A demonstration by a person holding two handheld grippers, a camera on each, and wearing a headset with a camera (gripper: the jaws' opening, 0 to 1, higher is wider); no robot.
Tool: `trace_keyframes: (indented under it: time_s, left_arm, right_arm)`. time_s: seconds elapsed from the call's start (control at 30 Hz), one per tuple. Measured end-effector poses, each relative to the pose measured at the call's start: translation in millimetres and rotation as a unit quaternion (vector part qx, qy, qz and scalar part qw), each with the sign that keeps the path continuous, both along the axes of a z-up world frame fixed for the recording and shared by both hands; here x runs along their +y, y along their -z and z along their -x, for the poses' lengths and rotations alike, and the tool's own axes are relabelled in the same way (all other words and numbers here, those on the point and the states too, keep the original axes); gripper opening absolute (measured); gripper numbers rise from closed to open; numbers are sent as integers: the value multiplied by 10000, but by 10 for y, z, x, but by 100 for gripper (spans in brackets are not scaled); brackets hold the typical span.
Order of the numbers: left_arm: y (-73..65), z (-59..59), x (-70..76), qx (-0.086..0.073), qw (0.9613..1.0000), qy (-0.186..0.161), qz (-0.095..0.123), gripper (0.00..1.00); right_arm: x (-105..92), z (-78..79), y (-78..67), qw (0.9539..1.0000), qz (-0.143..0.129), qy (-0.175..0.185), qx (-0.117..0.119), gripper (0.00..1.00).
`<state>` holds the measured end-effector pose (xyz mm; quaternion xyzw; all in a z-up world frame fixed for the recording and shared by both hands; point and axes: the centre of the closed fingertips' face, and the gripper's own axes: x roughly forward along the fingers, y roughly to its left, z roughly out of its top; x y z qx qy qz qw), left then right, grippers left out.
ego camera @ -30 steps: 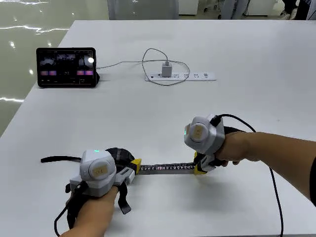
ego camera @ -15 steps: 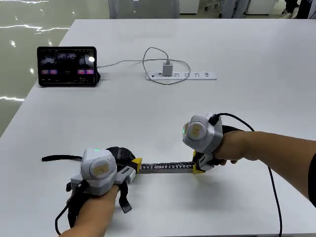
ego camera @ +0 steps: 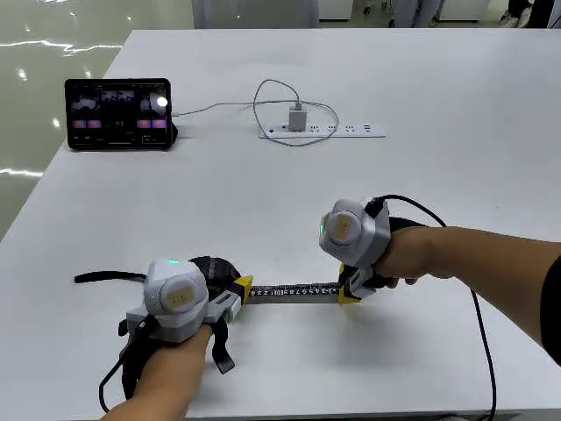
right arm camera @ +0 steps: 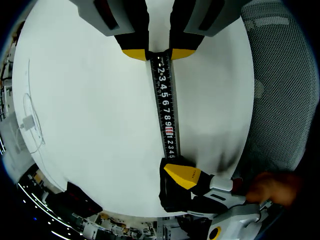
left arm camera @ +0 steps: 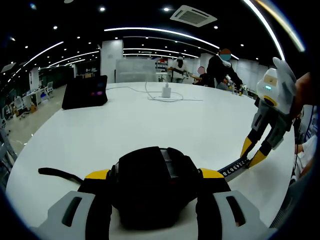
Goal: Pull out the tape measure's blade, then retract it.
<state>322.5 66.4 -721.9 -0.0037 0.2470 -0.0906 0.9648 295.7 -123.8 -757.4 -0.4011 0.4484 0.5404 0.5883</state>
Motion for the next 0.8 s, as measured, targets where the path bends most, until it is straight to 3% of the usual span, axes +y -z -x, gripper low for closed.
trace_keyframes:
  time_s: [0.8]
  left_arm:
    - [7, 9, -8, -2, 10000, 3, -13, 65]
  right_arm:
    - [88, 4, -7, 9997, -218, -143, -33, 11]
